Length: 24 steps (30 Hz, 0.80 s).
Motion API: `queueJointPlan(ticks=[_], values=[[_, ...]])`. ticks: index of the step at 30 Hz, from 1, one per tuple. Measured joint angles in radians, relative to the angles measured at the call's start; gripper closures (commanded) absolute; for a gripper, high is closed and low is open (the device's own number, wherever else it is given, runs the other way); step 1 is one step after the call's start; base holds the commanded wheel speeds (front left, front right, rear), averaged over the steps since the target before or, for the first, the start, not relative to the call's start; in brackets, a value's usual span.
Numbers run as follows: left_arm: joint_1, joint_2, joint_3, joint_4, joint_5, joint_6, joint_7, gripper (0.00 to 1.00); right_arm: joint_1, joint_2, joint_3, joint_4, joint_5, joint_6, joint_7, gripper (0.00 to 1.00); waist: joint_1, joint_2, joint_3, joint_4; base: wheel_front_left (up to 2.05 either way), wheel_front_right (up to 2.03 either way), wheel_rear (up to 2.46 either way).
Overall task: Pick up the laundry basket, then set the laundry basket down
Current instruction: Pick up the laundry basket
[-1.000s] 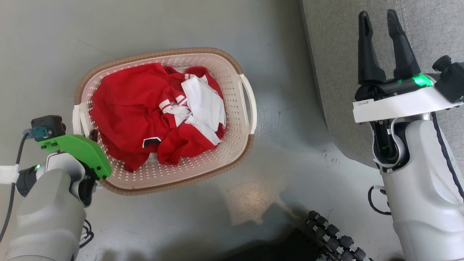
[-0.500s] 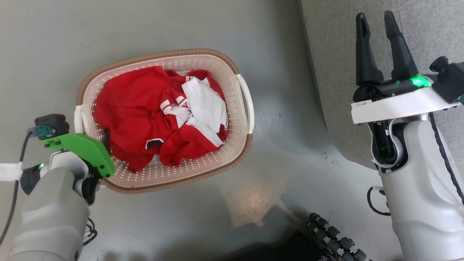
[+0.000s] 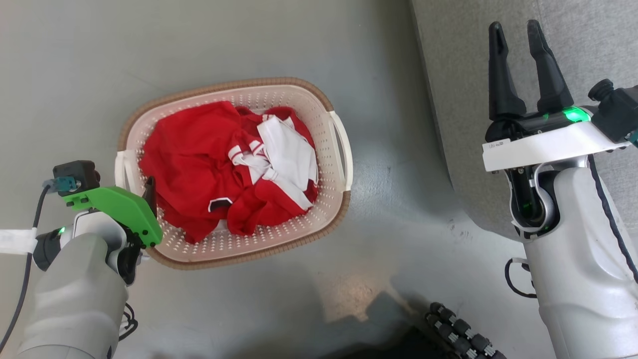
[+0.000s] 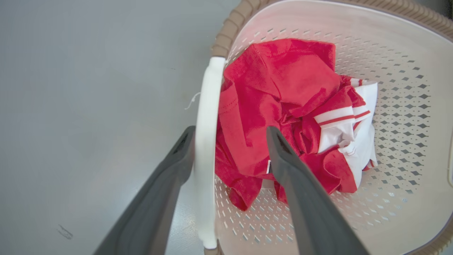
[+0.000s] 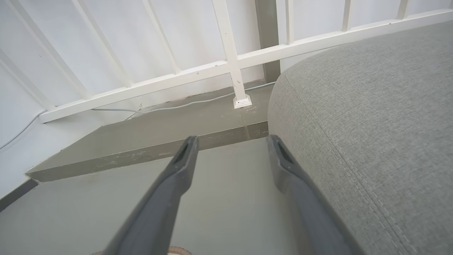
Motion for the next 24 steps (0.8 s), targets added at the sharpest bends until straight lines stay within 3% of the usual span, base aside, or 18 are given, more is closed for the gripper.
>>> queueJointPlan(ticks=[13,24], values=[[0.045,0.002,-0.048,-0.014,0.028,0.0,-0.103,0.0,0.006,0.0,0.0,0.04,0.0,0.0,0.0,0.0,0.0,0.0,-0.106,0.02,0.0,0.0,0.0],[0.067,-0.016,-0.083,-0.122,0.049,0.0,-0.15,0.0,0.057,0.0,-0.031,0.078,-0.012,0.0,0.0,0.0,0.0,0.0,-0.252,0.058,0.0,0.0,0.0]])
